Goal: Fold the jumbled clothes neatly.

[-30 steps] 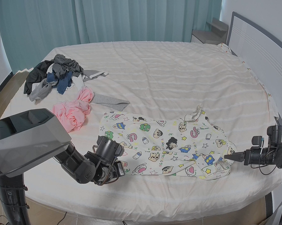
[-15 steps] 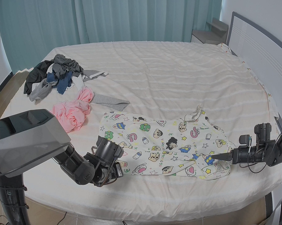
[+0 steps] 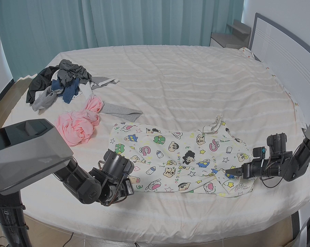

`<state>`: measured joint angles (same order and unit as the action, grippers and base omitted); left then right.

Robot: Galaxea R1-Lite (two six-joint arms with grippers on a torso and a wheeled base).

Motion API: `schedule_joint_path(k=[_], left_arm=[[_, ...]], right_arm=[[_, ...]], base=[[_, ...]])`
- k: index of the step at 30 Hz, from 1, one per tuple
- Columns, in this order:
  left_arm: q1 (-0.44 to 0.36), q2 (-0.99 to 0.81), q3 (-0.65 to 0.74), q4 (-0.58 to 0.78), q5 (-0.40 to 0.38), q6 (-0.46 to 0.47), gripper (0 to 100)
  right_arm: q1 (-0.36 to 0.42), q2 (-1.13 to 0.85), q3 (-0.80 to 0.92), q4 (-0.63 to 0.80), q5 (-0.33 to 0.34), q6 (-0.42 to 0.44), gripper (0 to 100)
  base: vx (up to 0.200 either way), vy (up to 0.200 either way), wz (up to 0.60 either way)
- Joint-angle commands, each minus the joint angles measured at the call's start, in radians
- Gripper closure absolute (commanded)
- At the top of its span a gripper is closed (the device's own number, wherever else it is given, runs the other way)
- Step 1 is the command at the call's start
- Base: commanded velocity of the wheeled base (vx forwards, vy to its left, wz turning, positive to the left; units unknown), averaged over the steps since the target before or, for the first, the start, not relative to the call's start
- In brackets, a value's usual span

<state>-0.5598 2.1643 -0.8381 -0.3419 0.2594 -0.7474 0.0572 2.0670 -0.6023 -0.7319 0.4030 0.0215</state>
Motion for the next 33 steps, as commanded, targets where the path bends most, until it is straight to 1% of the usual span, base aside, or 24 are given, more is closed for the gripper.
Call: schedule_joint_path(k=[1,4,8,10,12,14,16,18,22,23,25,26,27,29,30,31,33], left_arm=[[-0.003,-0.011,0.005,-0.002,0.003,0.000,100],[-0.003,-0.012,0.007,-0.002,0.003,-0.001,100],[-0.003,-0.012,0.007,-0.006,0.003,-0.001,100],[-0.006,-0.012,0.005,-0.008,0.003,-0.001,100],[-0.009,-0.012,0.005,-0.008,0.003,-0.001,100],[-0.011,-0.014,0.005,-0.008,0.003,-0.001,100],[-0.012,-0.015,0.007,-0.008,0.003,-0.001,100],[-0.014,-0.021,0.007,-0.008,0.003,-0.001,100],[-0.014,-0.027,0.005,-0.006,0.003,0.000,100],[-0.015,-0.027,0.004,-0.006,0.003,0.000,100],[-0.015,-0.029,0.005,-0.005,0.003,0.000,100],[-0.015,-0.029,0.007,-0.005,0.004,0.000,100],[-0.015,-0.029,0.007,-0.005,0.004,0.000,100],[-0.015,-0.029,0.011,-0.006,0.014,-0.001,100],[-0.015,-0.029,0.011,-0.006,0.014,-0.001,100],[-0.015,-0.029,0.011,-0.006,0.021,-0.001,100],[-0.014,-0.030,0.011,-0.006,0.023,0.000,100]], right_arm=[[0.023,-0.031,-0.068,0.055,-0.044,-0.071,0],[0.030,-0.076,-0.097,0.068,-0.047,-0.077,0],[0.104,-0.145,-0.094,0.134,-0.049,-0.077,0],[0.139,-0.153,-0.093,0.200,-0.055,-0.080,0],[0.151,-0.143,-0.094,0.241,-0.067,-0.087,0],[0.153,-0.110,-0.097,0.279,-0.095,-0.115,0],[0.145,-0.091,-0.097,0.287,-0.116,-0.143,0],[0.139,-0.062,-0.097,0.295,-0.151,-0.164,0],[0.138,-0.042,-0.102,0.318,-0.165,-0.176,0],[0.135,-0.018,-0.136,0.378,-0.185,-0.192,0],[0.133,-0.004,-0.162,0.407,-0.200,-0.193,0],[0.125,0.008,-0.192,0.434,-0.225,-0.193,0],[0.125,0.008,-0.195,0.437,-0.228,-0.193,0],[0.124,0.019,-0.215,0.465,-0.262,-0.193,0],[0.124,0.019,-0.215,0.465,-0.262,-0.193,0],[0.121,0.024,-0.229,0.490,-0.288,-0.195,0],[0.113,0.025,-0.238,0.503,-0.291,-0.195,0]], base=[[0.000,0.000,0.00],[0.000,0.000,0.00],[0.000,0.000,0.00],[0.000,0.000,0.00],[0.000,0.000,0.00],[0.000,0.000,0.00],[0.000,0.000,0.00],[0.000,0.000,0.00],[0.000,0.000,0.00],[0.000,0.000,0.00],[0.000,0.000,0.00],[0.000,0.000,0.00],[0.000,0.000,0.00],[0.000,0.000,0.00],[0.000,0.000,0.00],[0.000,0.000,0.00],[0.000,0.000,0.00]])
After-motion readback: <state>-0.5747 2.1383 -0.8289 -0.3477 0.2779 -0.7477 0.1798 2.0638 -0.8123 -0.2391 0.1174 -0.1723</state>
